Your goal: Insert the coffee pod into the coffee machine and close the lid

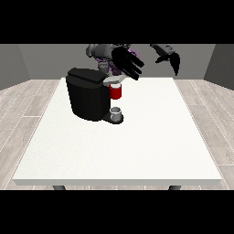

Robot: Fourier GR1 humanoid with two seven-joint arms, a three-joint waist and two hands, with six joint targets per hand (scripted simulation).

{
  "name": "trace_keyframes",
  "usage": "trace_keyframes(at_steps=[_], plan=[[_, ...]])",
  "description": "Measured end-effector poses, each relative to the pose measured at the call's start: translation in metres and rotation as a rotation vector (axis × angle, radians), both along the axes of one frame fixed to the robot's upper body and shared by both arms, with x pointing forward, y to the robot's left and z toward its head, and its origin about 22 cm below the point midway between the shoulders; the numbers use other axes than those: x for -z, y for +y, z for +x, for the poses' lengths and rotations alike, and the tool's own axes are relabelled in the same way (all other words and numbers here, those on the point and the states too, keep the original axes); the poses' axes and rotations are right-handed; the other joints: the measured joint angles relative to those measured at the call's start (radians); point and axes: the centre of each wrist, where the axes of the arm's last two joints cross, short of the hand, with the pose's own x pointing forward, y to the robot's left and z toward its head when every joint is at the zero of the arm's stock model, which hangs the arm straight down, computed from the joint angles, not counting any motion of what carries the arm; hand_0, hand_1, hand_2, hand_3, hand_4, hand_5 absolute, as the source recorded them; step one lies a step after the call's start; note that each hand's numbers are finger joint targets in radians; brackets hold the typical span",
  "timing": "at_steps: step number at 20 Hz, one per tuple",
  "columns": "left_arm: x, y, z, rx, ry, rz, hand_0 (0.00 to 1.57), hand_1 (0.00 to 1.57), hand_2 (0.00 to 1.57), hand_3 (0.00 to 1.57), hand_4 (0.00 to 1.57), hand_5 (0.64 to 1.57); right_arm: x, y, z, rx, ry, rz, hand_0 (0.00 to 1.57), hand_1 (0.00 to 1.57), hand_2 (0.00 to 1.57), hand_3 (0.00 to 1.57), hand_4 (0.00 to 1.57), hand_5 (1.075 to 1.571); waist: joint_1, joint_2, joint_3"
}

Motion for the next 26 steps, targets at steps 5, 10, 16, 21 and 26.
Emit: trace_keyframes(at_steps=[5, 10, 16, 21, 26], plan=[[-0.012, -0.001, 0.007, 0.034, -0.033, 0.000, 0.00, 0.00, 0.00, 0.00, 0.31, 1.571, -0.023, 0.045, 0.000, -0.157, -0.141, 0.012, 0.00, 0.00, 0.00, 0.00, 0.00, 1.571, 0.056, 0.046, -0.0225], [-0.022, -0.003, 0.010, 0.034, -0.052, -0.003, 0.00, 0.00, 0.00, 0.00, 0.32, 1.571, -0.028, 0.074, 0.006, -0.229, -0.186, 0.039, 0.00, 0.00, 0.00, 0.00, 0.13, 1.571, 0.059, 0.073, -0.0288], [-0.028, -0.007, 0.009, 0.051, -0.067, 0.000, 0.00, 0.00, 0.00, 0.00, 0.25, 1.571, -0.035, 0.088, 0.014, -0.275, -0.216, 0.055, 0.00, 0.00, 0.00, 0.00, 0.00, 1.571, 0.056, 0.088, -0.0303], [-0.012, 0.000, 0.001, 0.015, -0.019, -0.006, 0.00, 0.00, 0.00, 0.00, 0.27, 1.571, -0.006, 0.107, 0.016, -0.373, -0.208, 0.064, 0.00, 0.00, 0.00, 0.00, 0.17, 1.571, 0.000, 0.032, -0.0305], [0.019, 0.022, -0.010, -0.057, 0.056, -0.027, 0.00, 0.00, 0.00, 0.00, 0.27, 1.571, 0.039, 0.139, 0.007, -0.496, -0.193, 0.100, 0.00, 0.00, 0.00, 0.00, 0.26, 1.571, -0.083, -0.044, -0.0308]])
